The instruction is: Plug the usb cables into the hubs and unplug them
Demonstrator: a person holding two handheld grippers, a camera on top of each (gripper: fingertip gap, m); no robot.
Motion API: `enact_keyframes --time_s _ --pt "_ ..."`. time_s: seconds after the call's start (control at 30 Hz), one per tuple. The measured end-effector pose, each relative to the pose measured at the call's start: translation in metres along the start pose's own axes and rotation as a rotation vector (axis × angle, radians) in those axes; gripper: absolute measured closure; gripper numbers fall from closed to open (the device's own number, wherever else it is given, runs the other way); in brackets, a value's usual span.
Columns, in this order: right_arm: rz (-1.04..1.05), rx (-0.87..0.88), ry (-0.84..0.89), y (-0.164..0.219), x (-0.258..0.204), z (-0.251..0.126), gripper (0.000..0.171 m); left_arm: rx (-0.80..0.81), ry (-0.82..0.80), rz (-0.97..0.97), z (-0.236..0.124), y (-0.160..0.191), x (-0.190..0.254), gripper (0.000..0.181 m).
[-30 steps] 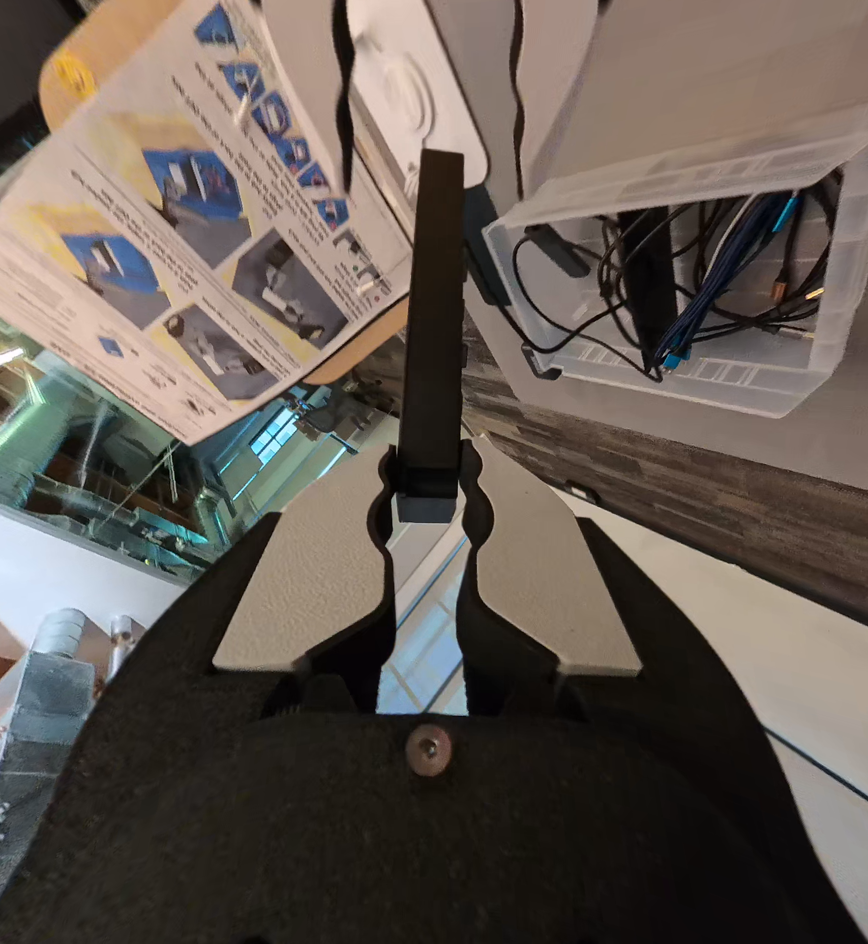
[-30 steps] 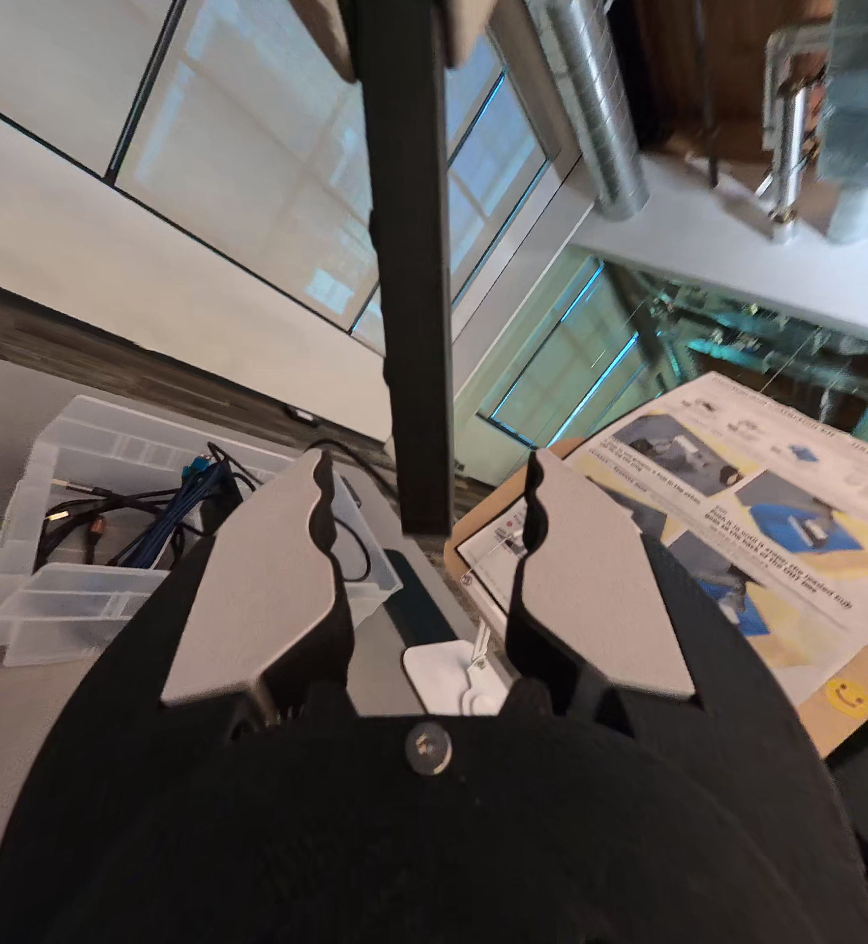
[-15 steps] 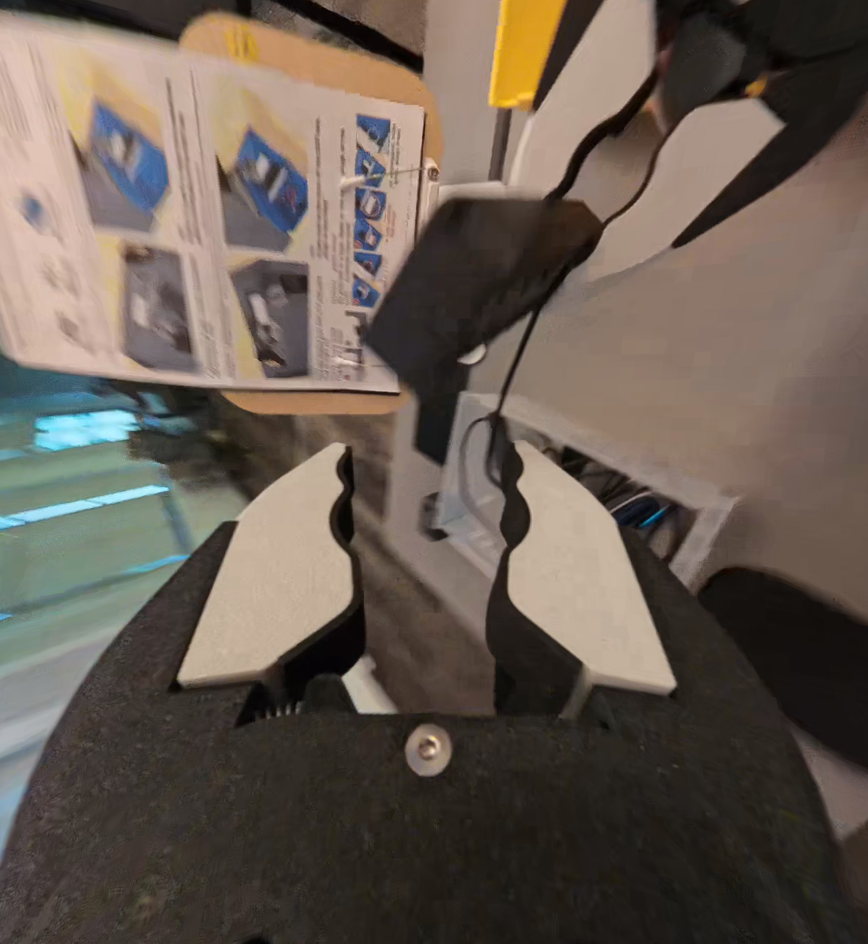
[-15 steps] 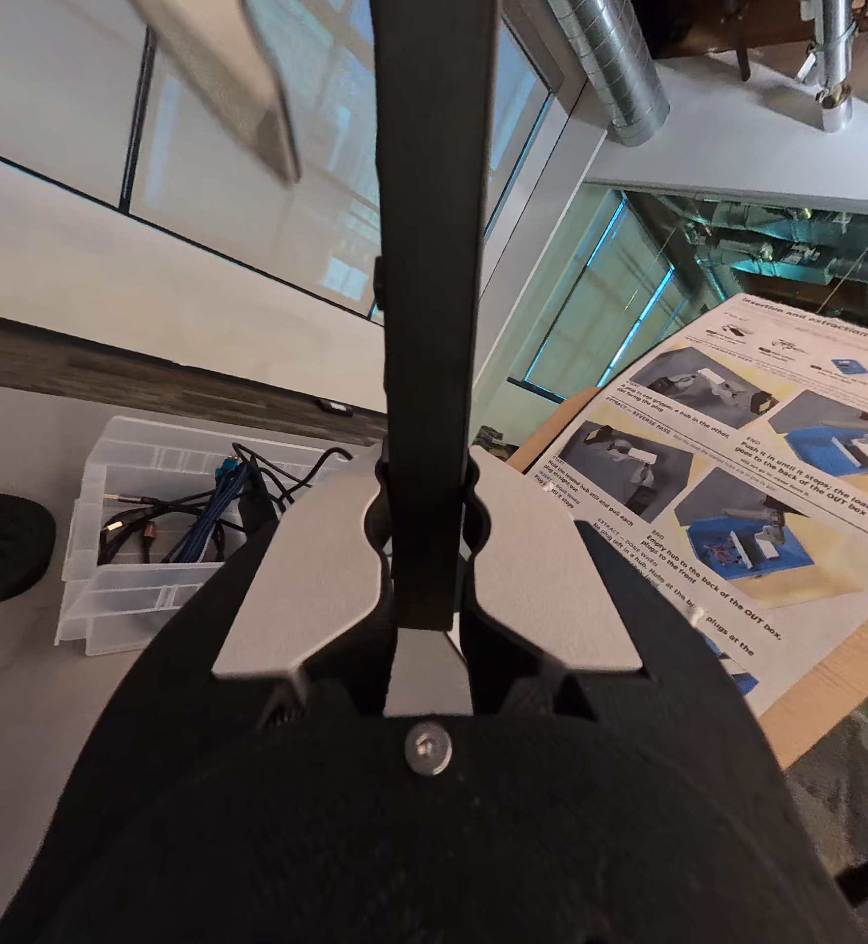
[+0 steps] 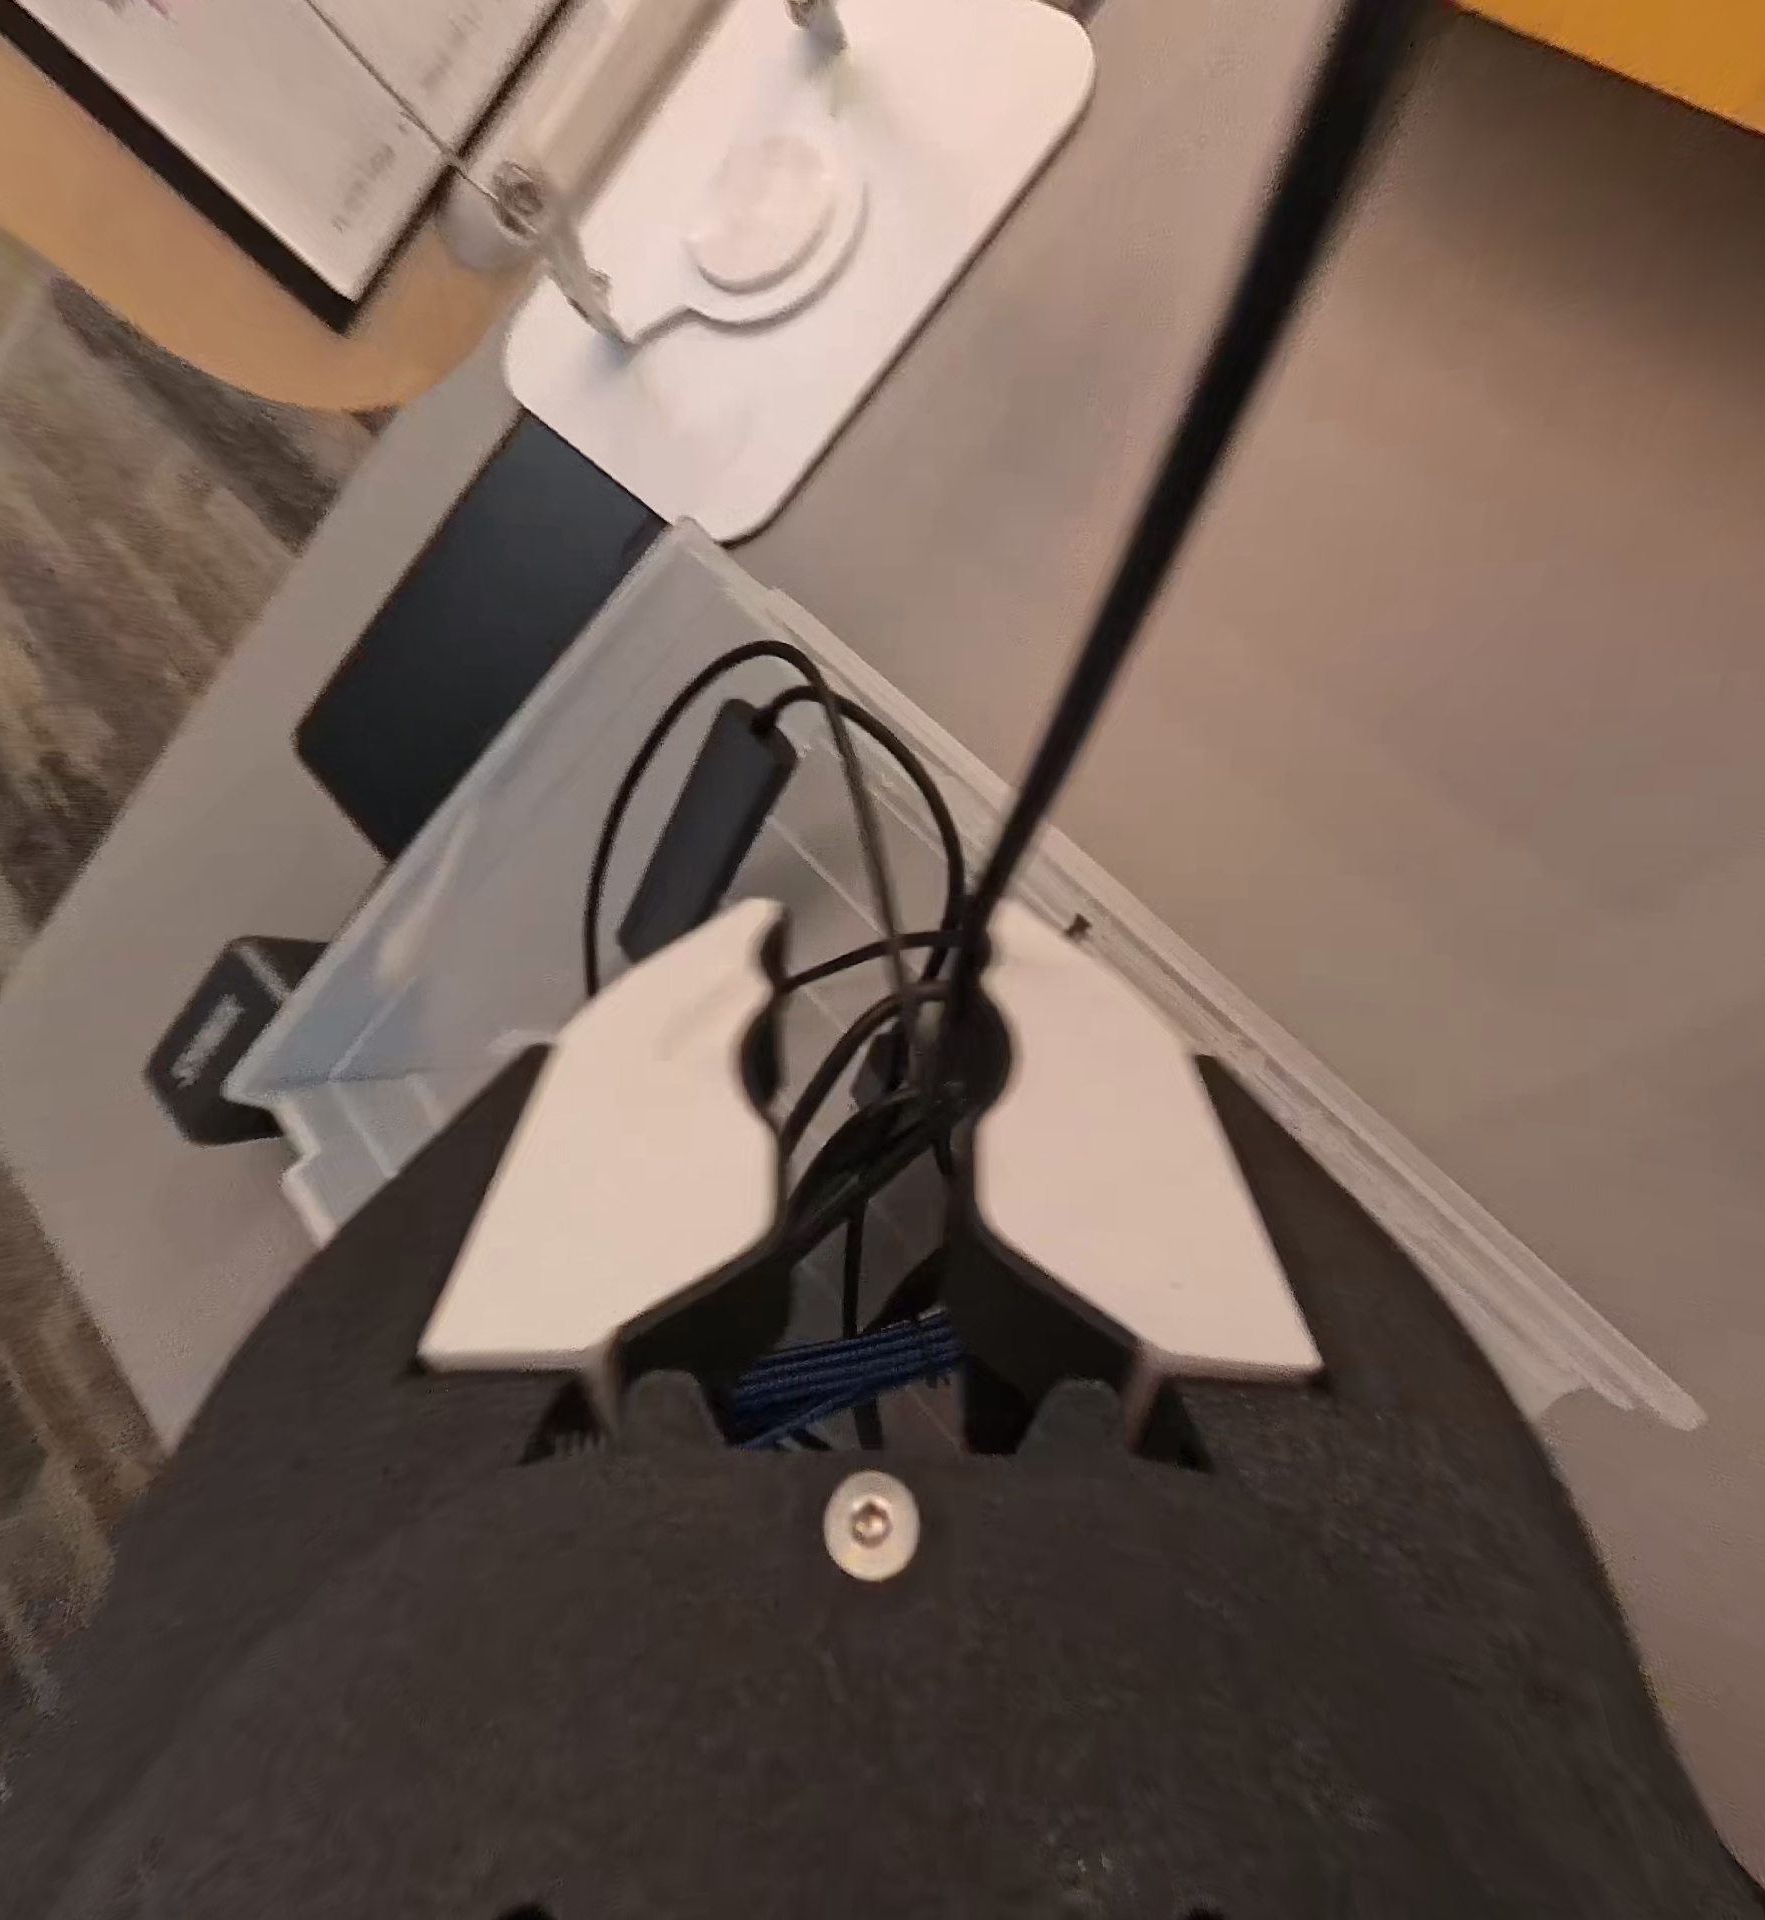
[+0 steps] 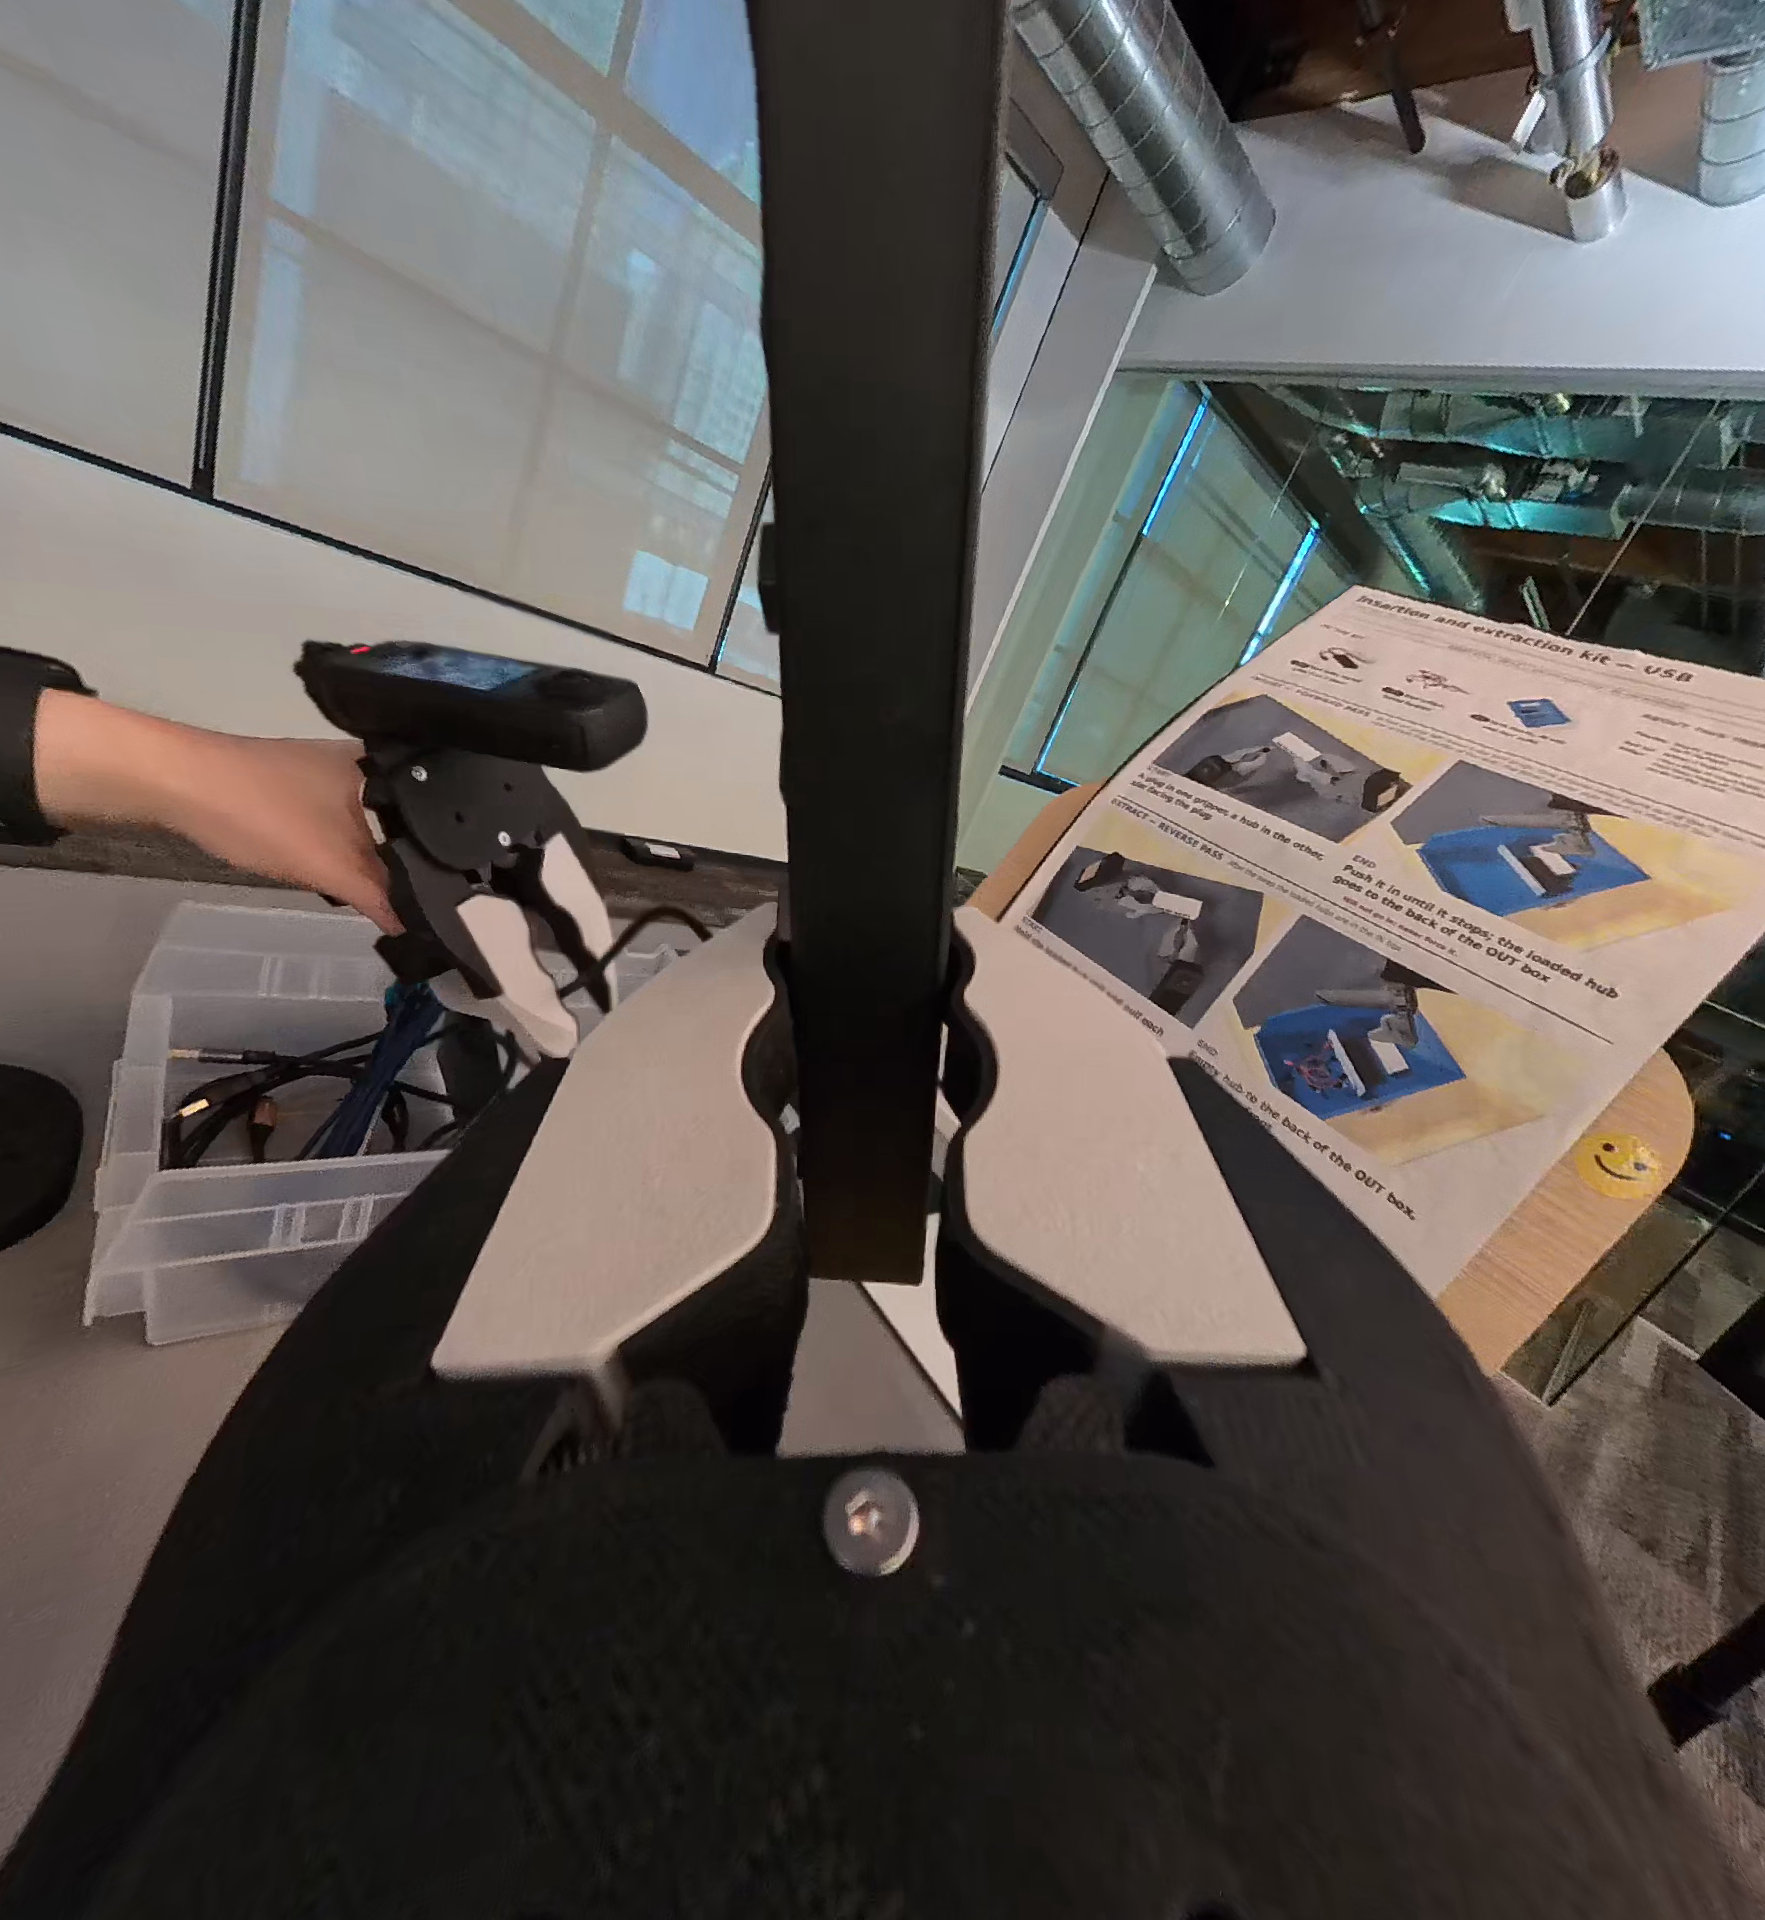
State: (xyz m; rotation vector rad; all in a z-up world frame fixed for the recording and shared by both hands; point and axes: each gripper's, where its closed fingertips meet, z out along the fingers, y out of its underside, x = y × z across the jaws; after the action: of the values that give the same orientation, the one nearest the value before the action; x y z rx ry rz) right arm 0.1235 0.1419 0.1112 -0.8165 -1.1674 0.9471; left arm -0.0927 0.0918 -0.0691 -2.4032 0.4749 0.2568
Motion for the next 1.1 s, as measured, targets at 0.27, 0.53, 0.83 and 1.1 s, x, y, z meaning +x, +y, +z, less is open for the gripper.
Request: enact_keyframes --time_s 0.27,0.53,0.83,1.1 --pt "-0.004 -0.010 0.071 0.002 0.026 -0.011 0.146 -0.063 -0.274 0.201 -0.069 -0.060 -0.064 0.181" --pt "0.113 0.137 0.106 -0.023 0.045 -0.031 0.146 -0.070 -0.541 0.477 -0.220 -0.202 -0.068 0.181" --pt "0.206 0.173 0.064 -0.052 0.056 -0.065 0.146 -0.168 -0.516 0.655 -0.260 -0.283 0.019 0.181" --pt "0.743 -0.405 -0.333 0.054 0.006 -0.041 0.146 -0.467 -0.187 0.437 -0.193 -0.191 0.060 0.181"
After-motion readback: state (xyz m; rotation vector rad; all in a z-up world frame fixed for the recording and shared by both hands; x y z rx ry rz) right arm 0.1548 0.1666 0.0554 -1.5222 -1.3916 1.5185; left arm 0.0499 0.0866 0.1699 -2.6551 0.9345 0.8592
